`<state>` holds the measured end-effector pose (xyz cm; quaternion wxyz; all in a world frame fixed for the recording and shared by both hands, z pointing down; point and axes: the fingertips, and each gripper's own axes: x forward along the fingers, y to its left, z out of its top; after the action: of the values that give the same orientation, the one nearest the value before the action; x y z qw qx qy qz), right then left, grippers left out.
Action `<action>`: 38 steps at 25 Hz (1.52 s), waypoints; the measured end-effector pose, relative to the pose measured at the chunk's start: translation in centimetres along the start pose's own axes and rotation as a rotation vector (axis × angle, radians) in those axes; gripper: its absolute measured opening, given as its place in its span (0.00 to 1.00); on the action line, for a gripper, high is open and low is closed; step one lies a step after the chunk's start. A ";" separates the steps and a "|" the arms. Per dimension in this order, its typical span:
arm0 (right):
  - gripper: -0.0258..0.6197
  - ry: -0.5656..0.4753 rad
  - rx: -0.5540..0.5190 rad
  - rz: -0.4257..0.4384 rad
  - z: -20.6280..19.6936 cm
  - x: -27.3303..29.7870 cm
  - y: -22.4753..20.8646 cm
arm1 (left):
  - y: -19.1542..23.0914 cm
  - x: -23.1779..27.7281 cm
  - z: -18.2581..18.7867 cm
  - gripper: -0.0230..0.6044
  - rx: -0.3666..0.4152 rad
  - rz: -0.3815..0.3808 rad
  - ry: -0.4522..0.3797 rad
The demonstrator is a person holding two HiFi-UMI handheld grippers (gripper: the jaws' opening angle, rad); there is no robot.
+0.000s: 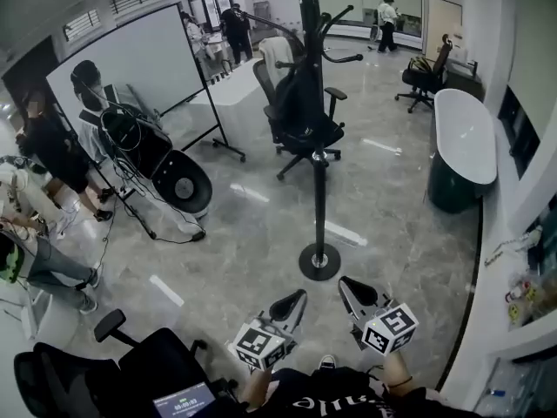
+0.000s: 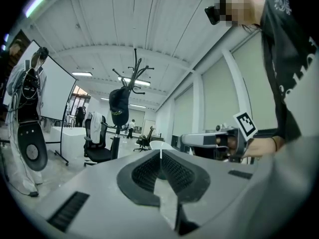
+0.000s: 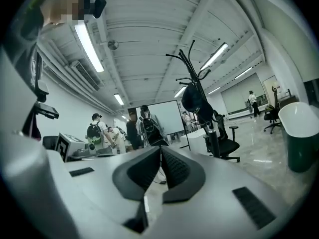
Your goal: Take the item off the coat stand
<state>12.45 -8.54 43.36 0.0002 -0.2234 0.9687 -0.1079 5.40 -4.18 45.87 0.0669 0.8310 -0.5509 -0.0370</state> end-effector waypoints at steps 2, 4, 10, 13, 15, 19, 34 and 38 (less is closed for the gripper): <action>0.07 -0.017 0.014 0.032 1.1 1.6 -1.3 | 0.5 1.3 0.4 0.05 0.006 0.016 0.005; 0.07 -0.024 0.006 0.050 1.9 3.4 -2.3 | 1.3 2.3 0.7 0.05 0.011 0.025 0.006; 0.07 -0.027 -0.065 0.058 3.8 8.6 -4.1 | 6.0 5.1 1.5 0.05 0.022 0.046 0.024; 0.07 -0.038 -0.090 0.047 4.8 10.5 -4.9 | 8.7 6.5 1.7 0.05 0.026 0.036 0.028; 0.07 -0.039 -0.113 0.019 5.2 12.0 -5.8 | 10.7 7.6 1.7 0.05 0.026 0.016 0.035; 0.07 -0.043 -0.156 -0.056 6.1 16.6 -7.4 | 15.8 9.2 2.6 0.05 0.047 -0.034 0.047; 0.32 -0.210 -0.309 -0.262 20.7 32.0 -14.0 | 28.9 14.6 5.5 0.05 0.011 -0.214 0.055; 0.40 -0.261 -0.338 -0.297 26.3 34.1 -15.0 | 30.9 15.5 6.0 0.05 -0.003 -0.231 0.047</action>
<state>-10.42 -41.97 22.45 0.0720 -0.3721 0.9214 0.0863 -17.52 -30.70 44.87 0.0762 0.8894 -0.4499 -0.0257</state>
